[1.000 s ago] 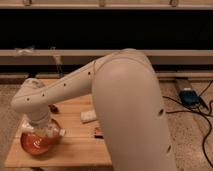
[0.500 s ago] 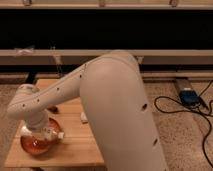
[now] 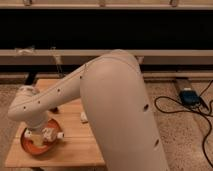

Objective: Place the bottle in the ceramic bowl

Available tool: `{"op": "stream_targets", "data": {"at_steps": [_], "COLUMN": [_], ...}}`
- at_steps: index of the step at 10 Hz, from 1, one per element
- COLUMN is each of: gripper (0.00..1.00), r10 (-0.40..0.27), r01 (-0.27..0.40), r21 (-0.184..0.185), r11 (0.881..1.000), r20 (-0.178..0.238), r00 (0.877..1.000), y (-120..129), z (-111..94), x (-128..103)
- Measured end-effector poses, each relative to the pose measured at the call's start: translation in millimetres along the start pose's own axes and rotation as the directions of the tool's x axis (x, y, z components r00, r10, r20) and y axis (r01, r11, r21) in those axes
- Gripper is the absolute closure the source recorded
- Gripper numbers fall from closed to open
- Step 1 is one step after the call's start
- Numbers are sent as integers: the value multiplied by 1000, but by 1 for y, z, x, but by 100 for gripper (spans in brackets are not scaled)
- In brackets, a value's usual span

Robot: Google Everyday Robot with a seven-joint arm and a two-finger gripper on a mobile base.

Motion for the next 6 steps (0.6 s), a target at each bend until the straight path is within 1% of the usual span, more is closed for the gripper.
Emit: {"op": "stream_targets", "data": {"at_steps": [1,2,3,4,5,6], "gripper": [20,20,20,20,20,20], "r10": [16,41,58,77,96,105], "r01": [-16,-41,-57,-75,-92,-100], "r21": [2,8,15,29,45,54], "r11": [1000,999,998,997,995,994], "r20": [-20,-48,-66,-87,-95,-104], "r00": [1000,998,996,993,991,989], "y": [7,19,29,44,58,64], "z": [-7,-18,-24,-31,-35,-38], "x": [-4,-13,-20,-29,-39,-43]}}
